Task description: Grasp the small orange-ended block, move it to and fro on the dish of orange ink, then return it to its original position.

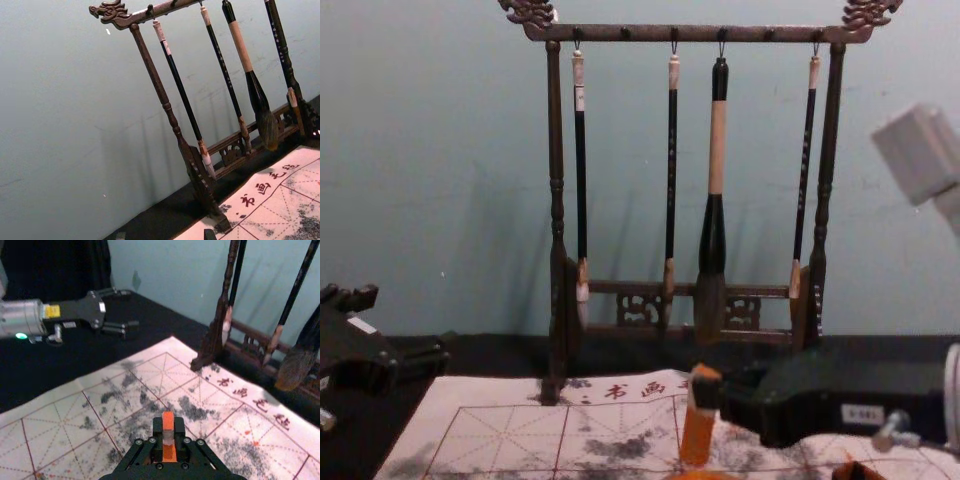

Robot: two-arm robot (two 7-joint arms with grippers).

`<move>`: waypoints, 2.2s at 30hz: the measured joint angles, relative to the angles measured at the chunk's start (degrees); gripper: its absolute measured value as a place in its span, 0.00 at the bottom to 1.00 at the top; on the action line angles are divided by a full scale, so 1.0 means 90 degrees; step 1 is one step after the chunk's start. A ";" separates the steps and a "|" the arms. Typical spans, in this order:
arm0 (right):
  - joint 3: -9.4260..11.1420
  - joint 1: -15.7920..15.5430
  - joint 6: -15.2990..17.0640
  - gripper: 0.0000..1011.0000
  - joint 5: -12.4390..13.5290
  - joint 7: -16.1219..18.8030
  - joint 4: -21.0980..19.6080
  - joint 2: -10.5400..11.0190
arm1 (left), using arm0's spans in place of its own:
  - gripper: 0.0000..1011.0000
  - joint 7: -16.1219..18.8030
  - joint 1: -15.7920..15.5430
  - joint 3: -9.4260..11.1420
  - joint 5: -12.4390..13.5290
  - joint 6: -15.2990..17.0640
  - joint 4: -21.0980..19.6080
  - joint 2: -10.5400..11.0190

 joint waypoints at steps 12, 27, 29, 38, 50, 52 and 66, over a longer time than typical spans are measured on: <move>-0.0224 0.0295 0.0212 0.06 -0.0136 -0.0134 0.0423 -0.0118 | 1.00 0.0000 0.0000 0.0000 0.0000 0.0000 0.0000 0.0000; -0.0229 0.0301 0.0247 0.06 -0.0116 -0.0150 0.0488 -0.0110 | 1.00 0.0000 0.0000 0.0000 0.0000 0.0000 0.0000 0.0000; -0.0228 0.0291 0.0251 0.06 -0.0107 -0.0144 0.0484 -0.0097 | 1.00 0.0000 0.0000 0.0000 0.0000 0.0000 0.0000 0.0000; -0.0236 0.0284 0.0204 0.06 -0.0091 -0.0144 0.0538 -0.0131 | 1.00 0.0000 0.0000 0.0000 0.0000 0.0000 0.0000 0.0000; -0.0305 0.0351 0.0110 0.06 -0.0219 -0.0167 0.0662 -0.0186 | 1.00 0.0000 0.0000 0.0000 0.0000 0.0000 0.0000 0.0000; -0.0309 0.0352 0.0111 0.06 -0.0244 -0.0174 0.0671 -0.0192 | 1.00 0.0000 0.0000 0.0000 0.0000 0.0000 0.0000 0.0000; -0.0247 0.0306 0.0116 0.06 -0.0293 -0.0189 0.0628 -0.0183 | 1.00 0.0000 0.0000 0.0000 0.0000 0.0000 0.0000 0.0000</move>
